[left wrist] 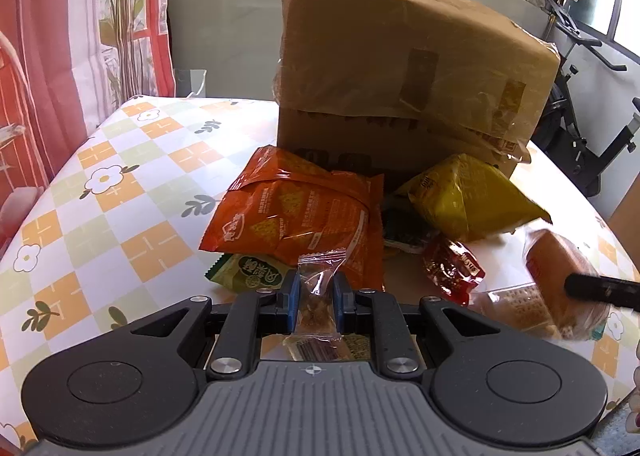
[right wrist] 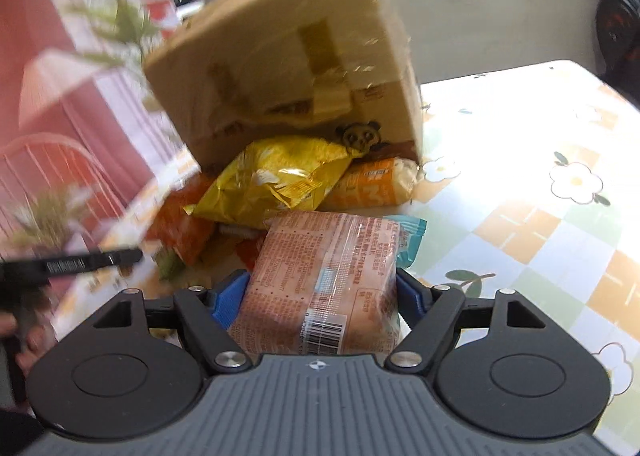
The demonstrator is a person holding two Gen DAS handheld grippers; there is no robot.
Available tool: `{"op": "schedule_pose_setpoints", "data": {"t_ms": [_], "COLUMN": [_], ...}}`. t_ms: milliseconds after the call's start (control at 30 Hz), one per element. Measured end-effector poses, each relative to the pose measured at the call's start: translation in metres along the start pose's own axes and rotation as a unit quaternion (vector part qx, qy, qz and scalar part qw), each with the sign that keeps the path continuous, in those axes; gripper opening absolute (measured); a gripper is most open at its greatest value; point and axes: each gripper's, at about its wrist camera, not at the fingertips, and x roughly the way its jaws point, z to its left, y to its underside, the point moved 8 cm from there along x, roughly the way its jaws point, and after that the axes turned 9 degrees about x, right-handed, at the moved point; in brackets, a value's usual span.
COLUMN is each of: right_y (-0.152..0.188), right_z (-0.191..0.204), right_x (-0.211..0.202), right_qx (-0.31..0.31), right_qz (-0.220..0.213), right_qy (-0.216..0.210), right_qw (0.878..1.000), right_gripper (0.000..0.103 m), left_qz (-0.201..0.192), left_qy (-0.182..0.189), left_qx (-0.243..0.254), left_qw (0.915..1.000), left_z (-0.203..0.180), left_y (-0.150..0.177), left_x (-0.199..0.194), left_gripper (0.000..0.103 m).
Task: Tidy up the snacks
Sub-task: 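Carry both held snacks up and release them into the box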
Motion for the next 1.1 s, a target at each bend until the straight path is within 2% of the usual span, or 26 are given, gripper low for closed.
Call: {"op": "schedule_pose_setpoints", "data": {"t_ms": [100, 300, 400, 667, 833, 1100], "right_y": [-0.008, -0.016, -0.016, -0.032, -0.059, -0.124], "right_z": [-0.007, -0.011, -0.020, -0.017, 0.004, 0.048], "right_x": [-0.004, -0.004, -0.003, -0.012, -0.019, -0.038], "right_qx": [0.034, -0.023, -0.022, -0.038, -0.075, -0.114], "right_qz": [-0.015, -0.021, -0.023, -0.047, -0.077, -0.149], "right_qy": [-0.007, 0.065, 0.087, 0.083, 0.068, 0.031], "right_qw": [0.999, 0.997, 0.996, 0.995, 0.992, 0.982], "right_gripper": [0.077, 0.077, 0.077, 0.077, 0.077, 0.077], "left_qz": [-0.002, -0.004, -0.001, -0.018, -0.055, -0.138], "left_qy": [0.000, -0.001, -0.001, 0.000, 0.003, 0.013], "left_qx": [0.000, -0.005, -0.008, -0.016, -0.016, 0.017], "left_qw": [1.0000, 1.0000, 1.0000, 0.9997, 0.9984, 0.9902], "left_z": [-0.001, 0.003, 0.004, 0.010, 0.014, 0.016], "left_y": [-0.001, 0.001, 0.003, -0.010, -0.042, -0.124], "left_x": [-0.001, -0.002, 0.000, -0.002, -0.012, -0.036], "left_gripper": [0.018, 0.018, 0.018, 0.018, 0.018, 0.018]}}
